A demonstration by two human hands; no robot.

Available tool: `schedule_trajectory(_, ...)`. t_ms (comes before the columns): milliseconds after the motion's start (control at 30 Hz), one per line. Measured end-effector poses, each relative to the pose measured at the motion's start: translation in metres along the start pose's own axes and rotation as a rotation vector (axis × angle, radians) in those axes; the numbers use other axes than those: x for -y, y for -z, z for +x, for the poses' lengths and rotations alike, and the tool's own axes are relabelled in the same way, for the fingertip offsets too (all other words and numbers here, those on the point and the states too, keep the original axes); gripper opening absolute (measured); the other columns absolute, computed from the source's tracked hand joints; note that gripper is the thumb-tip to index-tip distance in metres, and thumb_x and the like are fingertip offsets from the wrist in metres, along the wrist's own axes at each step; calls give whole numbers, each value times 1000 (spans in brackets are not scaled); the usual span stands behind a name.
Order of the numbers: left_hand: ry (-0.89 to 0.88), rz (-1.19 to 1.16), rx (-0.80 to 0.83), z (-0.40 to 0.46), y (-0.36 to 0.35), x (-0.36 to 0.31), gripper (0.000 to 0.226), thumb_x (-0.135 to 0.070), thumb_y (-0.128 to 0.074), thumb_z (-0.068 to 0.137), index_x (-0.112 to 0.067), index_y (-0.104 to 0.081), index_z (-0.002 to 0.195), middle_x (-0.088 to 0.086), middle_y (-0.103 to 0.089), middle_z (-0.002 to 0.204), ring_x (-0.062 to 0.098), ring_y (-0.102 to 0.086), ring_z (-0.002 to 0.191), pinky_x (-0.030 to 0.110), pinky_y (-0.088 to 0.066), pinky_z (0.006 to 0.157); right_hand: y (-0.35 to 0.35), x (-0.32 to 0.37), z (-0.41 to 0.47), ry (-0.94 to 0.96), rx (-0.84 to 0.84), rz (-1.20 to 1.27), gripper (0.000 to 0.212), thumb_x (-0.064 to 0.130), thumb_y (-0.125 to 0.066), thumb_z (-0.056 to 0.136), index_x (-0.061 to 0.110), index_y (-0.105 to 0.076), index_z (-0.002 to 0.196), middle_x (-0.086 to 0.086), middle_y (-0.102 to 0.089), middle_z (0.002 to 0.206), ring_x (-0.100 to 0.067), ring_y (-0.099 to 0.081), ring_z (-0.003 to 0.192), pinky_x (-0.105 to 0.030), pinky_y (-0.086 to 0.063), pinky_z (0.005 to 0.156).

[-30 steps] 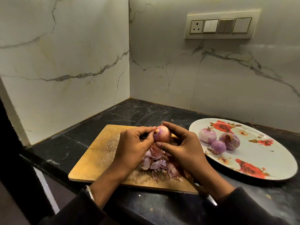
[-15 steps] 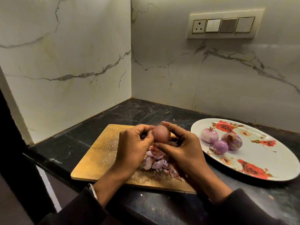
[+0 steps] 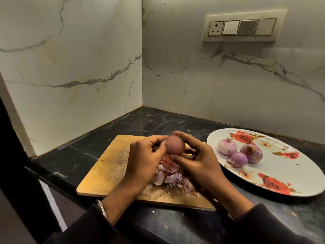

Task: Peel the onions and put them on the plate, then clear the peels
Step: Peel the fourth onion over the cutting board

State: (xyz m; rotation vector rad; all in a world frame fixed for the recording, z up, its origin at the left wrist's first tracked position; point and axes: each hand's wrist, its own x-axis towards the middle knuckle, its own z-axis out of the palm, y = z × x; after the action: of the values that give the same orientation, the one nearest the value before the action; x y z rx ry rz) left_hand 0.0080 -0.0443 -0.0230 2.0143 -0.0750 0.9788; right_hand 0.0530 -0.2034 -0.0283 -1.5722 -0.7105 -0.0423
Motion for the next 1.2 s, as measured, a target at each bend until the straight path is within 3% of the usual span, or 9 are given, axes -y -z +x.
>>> schedule_trajectory(200,-12,21,-36,-2,1,-1,24,-10,-70,91,-19,-74,113,-15,-71,94,-12,-65,94,5,-51,72,1,4,-1,-3,23,35,64,3,-84,76,26,-64,133,3,-71,123,-18,-72,105,-36,-62,85)
schedule_trajectory(333,77,-73,-85,1,2,3,20,-11,-67,94,-18,-75,110,-15,-72,95,-8,-68,90,11,-55,70,0,6,-1,-24,48,84,62,-1,-84,75,25,-66,129,2,-70,123,-20,-71,108,-41,-61,89)
schedule_trajectory(433,159,-192,-39,2,0,3,20,-15,-66,94,-18,-74,113,-9,-74,102,-2,-70,93,20,-60,72,2,6,1,-50,34,161,61,-6,-80,77,25,-66,128,-1,-70,125,-21,-71,110,-45,-60,91)
schedule_trajectory(533,242,-273,39,3,-1,2,30,-26,-66,92,-23,-70,121,-9,-73,109,2,-71,96,28,-62,73,3,5,2,-84,42,221,62,3,-82,72,32,-68,125,-5,-68,128,-25,-71,111,-50,-59,92)
schedule_trajectory(700,338,-417,108,5,1,-1,18,-17,-65,93,-20,-75,107,-2,-78,94,13,-76,84,31,-63,68,5,4,0,-78,28,198,62,-10,-78,77,32,-70,122,0,-68,128,-22,-71,111,-47,-60,89)
schedule_trajectory(800,299,-364,87,4,1,1,19,-15,-65,94,-15,-76,110,-3,-78,93,10,-75,84,30,-63,69,5,4,-1,-58,-2,120,64,-10,-79,76,33,-70,123,3,-68,127,-20,-71,110,-43,-62,85)
schedule_trajectory(1000,163,-129,43,1,0,3,16,-17,-68,94,-24,-76,105,-13,-75,90,-3,-71,84,21,-60,71,-1,1,-3,-7,-31,-8,67,-6,-83,73,31,-69,127,6,-70,123,-19,-71,107,-41,-62,84)
schedule_trajectory(1200,162,-122,28,1,2,2,17,-15,-67,94,-27,-75,102,-14,-74,88,-3,-71,83,23,-61,71,-4,2,-3,40,-36,-39,66,-9,-82,73,30,-70,125,9,-68,123,-16,-69,110,-39,-62,85)
